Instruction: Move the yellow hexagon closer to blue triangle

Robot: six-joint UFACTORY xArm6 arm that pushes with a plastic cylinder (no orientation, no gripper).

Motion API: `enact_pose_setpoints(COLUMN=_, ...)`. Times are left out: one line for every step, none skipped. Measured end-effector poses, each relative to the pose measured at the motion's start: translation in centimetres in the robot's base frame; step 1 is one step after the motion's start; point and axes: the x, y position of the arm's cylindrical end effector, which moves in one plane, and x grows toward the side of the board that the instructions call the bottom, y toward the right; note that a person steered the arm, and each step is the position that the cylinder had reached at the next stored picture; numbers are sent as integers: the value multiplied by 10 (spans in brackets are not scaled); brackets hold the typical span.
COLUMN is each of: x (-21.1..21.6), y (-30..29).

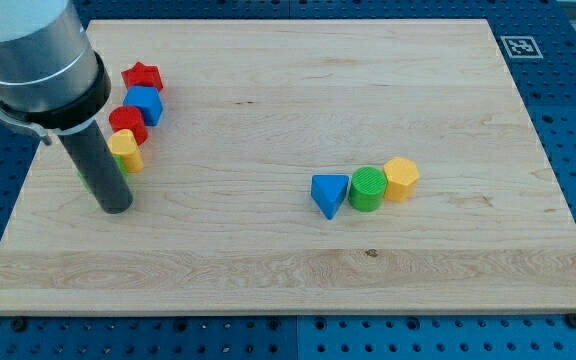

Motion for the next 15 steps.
enact_pose_setpoints(x=0, y=0)
enact_pose_setpoints(x=25, y=3)
enact_pose_setpoints(x=41, y=45)
enact_pose_setpoints(x=13, y=85)
enact_pose_setpoints(x=-22, y=106)
enact_pose_setpoints(x=-51, y=150)
enact_pose_setpoints(x=-65, y=222)
enact_pose_setpoints(x=-66, y=312)
enact_pose_setpoints(x=-53, y=405)
enact_pose_setpoints(x=-24, y=442)
enact_pose_setpoints(x=-2, y=440)
enact_pose_setpoints(x=-1, y=411)
enact_pose_setpoints(x=-7, y=373)
enact_pose_setpoints(x=-20, y=332)
enact_pose_setpoints(x=-38, y=290)
